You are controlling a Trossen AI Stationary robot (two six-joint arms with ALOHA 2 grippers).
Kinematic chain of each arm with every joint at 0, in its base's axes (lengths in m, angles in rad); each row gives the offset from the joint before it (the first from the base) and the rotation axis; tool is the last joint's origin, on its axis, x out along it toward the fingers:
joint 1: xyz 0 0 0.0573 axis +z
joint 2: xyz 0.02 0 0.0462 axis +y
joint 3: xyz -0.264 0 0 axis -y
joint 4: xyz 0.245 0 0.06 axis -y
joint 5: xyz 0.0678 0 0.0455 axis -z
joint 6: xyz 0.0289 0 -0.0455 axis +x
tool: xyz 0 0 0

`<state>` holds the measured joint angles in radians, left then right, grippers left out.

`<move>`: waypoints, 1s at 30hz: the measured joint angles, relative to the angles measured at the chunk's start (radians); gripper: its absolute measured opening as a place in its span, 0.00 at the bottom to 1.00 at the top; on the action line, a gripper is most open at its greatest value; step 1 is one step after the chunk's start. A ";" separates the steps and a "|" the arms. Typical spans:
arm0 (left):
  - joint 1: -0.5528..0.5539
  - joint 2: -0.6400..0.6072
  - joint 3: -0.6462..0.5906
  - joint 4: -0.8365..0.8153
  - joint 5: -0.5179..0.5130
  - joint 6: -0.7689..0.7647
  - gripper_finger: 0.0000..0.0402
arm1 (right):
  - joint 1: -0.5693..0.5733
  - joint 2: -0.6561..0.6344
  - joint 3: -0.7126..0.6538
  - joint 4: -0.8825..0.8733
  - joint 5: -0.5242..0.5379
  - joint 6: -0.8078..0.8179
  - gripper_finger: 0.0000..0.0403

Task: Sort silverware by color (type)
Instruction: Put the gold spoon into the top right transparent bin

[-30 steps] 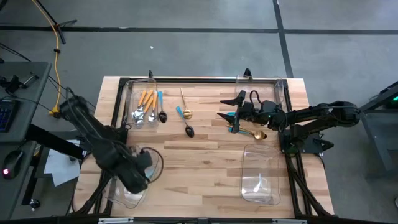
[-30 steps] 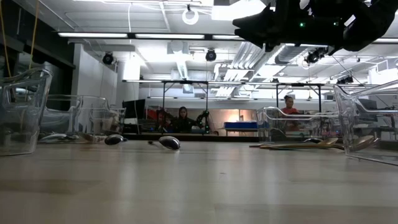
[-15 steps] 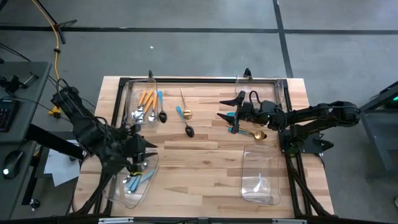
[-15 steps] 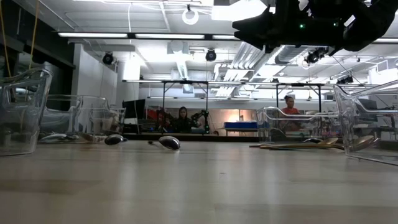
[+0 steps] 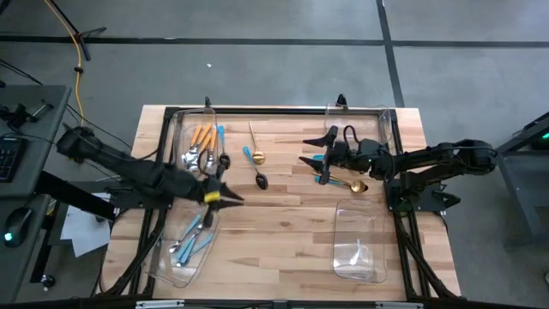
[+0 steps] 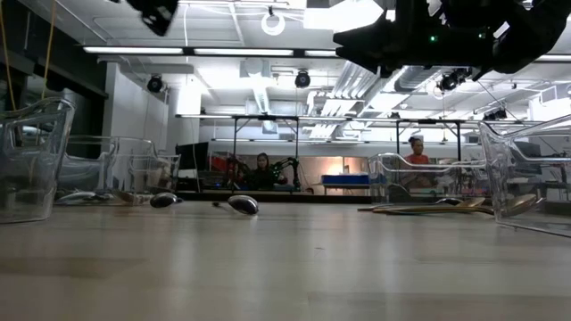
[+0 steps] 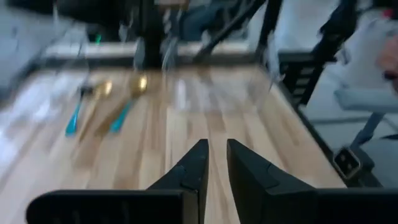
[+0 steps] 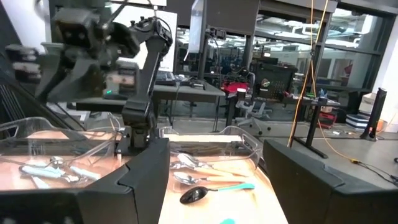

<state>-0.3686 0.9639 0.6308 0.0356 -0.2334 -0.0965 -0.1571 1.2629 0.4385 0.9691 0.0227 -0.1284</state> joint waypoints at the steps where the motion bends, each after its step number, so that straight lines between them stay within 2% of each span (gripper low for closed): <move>1: 0.041 -0.001 -0.019 0.059 0.063 0.037 0.11 | 0.000 0.000 0.000 -0.007 0.000 0.000 0.60; 6: 0.219 -0.001 -0.084 0.283 0.317 0.165 0.08 | 0.000 0.000 0.000 -0.022 0.000 -0.001 0.60; 10: 0.297 0.000 -0.123 0.361 0.388 0.200 0.06 | 0.000 0.000 0.000 -0.045 0.000 -0.002 0.60; 14: 0.319 0.000 -0.168 0.439 0.389 0.231 0.03 | 0.000 0.000 0.000 -0.051 0.000 -0.003 0.60; 20: 0.339 0.000 -0.185 0.437 0.370 0.272 0.00 | 0.000 0.000 0.000 -0.039 0.000 -0.003 0.60; 30: 0.379 0.000 -0.185 0.434 0.213 0.278 0.01 | 0.000 0.000 0.000 -0.059 0.000 -0.003 0.60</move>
<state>0.0107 0.9634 0.4458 0.4700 -0.0201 0.1810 -0.1574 1.2629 0.4385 0.9104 0.0227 -0.1310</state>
